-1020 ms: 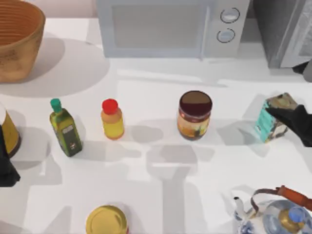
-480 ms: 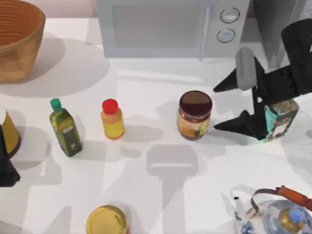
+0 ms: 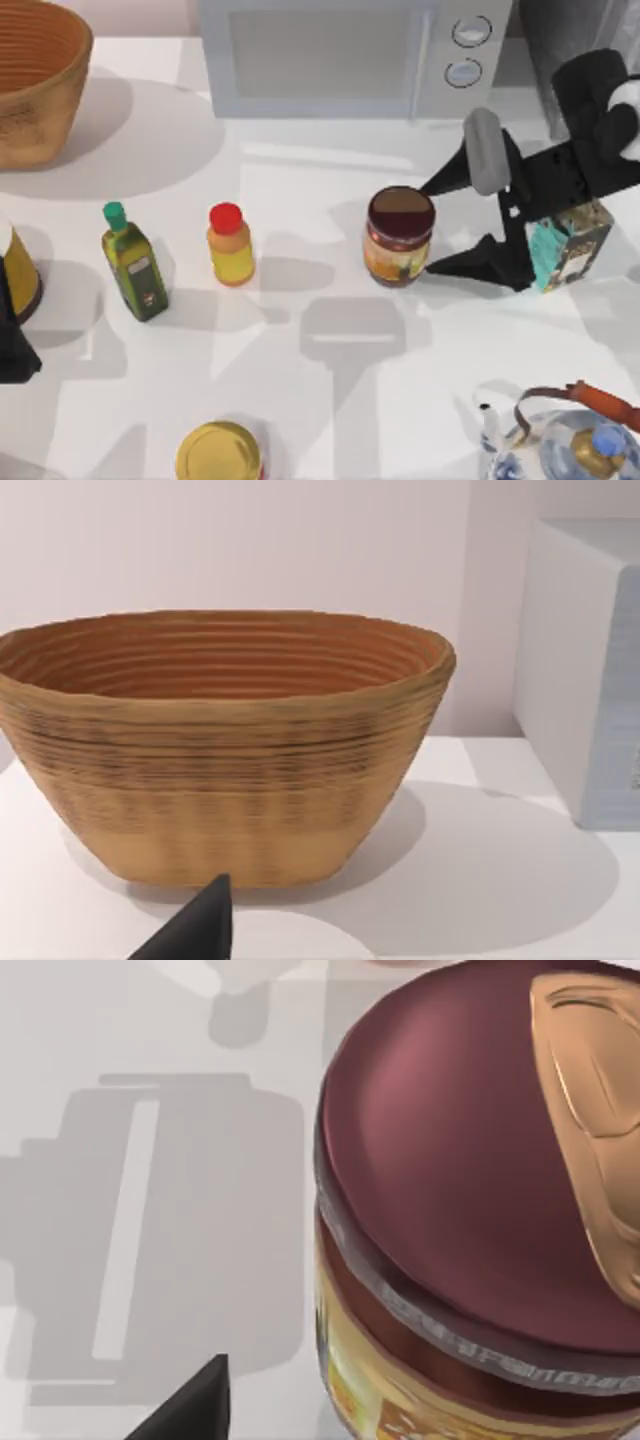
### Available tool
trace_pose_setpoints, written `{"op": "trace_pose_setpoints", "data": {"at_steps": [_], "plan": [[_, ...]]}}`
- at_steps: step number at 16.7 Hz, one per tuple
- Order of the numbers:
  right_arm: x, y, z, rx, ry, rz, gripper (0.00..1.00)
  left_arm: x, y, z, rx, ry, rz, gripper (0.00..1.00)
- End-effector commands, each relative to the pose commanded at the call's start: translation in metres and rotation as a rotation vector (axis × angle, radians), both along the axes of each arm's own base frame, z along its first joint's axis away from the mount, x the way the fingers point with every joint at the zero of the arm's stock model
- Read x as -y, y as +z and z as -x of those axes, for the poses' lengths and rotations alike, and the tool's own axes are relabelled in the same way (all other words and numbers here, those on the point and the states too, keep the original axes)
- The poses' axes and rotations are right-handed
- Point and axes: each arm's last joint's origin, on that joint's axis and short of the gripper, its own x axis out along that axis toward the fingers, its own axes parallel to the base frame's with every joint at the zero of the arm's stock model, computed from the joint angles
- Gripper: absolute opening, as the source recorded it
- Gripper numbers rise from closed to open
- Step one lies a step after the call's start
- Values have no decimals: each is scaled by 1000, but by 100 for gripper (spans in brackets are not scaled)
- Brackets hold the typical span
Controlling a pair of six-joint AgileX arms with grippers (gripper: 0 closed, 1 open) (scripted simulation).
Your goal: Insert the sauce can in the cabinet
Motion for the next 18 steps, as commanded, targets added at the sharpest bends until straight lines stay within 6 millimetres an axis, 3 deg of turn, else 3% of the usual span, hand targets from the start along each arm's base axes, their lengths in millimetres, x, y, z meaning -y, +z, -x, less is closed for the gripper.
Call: {"op": "trace_pose_setpoints", "data": {"at_steps": [6, 10, 14, 18], "plan": [[-30, 6, 2, 2, 4, -2, 100, 0, 0, 0, 0, 0, 0, 100], [-51, -13, 1, 1, 8, -3, 100, 0, 0, 0, 0, 0, 0, 100], [-52, -33, 0, 1, 7, -2, 100, 0, 0, 0, 0, 0, 0, 100], [-52, -34, -1, 1, 7, -2, 100, 0, 0, 0, 0, 0, 0, 100]]}}
